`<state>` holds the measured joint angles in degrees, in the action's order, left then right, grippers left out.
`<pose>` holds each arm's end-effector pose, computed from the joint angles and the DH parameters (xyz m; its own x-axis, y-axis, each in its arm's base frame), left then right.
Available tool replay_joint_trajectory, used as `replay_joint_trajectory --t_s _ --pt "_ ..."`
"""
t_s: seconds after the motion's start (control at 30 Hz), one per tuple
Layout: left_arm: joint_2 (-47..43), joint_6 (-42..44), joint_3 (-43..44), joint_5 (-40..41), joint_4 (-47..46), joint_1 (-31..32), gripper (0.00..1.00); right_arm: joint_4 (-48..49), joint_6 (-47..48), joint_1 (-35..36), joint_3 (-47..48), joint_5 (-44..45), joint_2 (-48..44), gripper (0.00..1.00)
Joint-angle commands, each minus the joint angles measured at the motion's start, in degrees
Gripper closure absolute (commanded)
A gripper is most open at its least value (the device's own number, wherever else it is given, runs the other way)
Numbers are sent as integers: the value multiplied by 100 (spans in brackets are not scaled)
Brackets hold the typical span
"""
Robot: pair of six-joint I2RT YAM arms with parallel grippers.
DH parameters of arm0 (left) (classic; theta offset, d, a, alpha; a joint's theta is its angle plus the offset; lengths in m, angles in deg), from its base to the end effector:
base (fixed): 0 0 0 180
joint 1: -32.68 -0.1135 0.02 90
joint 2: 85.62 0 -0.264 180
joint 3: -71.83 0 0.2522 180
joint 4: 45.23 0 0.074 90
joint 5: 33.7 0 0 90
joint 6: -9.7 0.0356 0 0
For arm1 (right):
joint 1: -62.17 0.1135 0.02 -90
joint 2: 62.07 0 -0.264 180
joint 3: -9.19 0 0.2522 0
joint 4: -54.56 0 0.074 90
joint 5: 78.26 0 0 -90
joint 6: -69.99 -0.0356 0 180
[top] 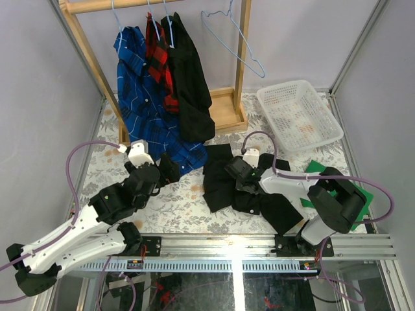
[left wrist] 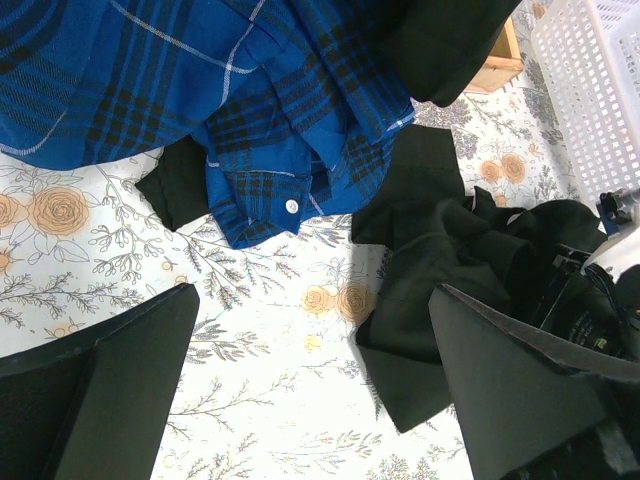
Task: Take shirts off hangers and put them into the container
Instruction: Pick up the shirt from the center of the board.
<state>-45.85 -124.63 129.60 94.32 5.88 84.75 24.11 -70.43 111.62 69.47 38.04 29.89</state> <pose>0.1048 -0.0989 0.3046 -0.4528 -0.3146 -0.8343 -0.0170 0.9386 -0.3446 0.2026 0.2125 0.1513 -0.7874 0.1425 -0.5997 0.0947 0.9893 0.1107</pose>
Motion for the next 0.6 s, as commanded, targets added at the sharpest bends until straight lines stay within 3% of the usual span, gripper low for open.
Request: replay_joint_trajectory --t_s 0.0,0.17,0.4,0.57 --pt "-39 -129 -56 220 -31 15 0 -16 205 -80 -525 -164 -158 98" --pt "2 -145 -91 190 -32 19 0 -458 889 -179 3 1014 -1436 100" --pt "-22 -161 -131 180 -40 18 0 -34 2130 -623 649 2300 -3253 100" --pt "-82 -150 -171 156 -45 12 0 405 3069 -1277 1286 2725 -3574 100"
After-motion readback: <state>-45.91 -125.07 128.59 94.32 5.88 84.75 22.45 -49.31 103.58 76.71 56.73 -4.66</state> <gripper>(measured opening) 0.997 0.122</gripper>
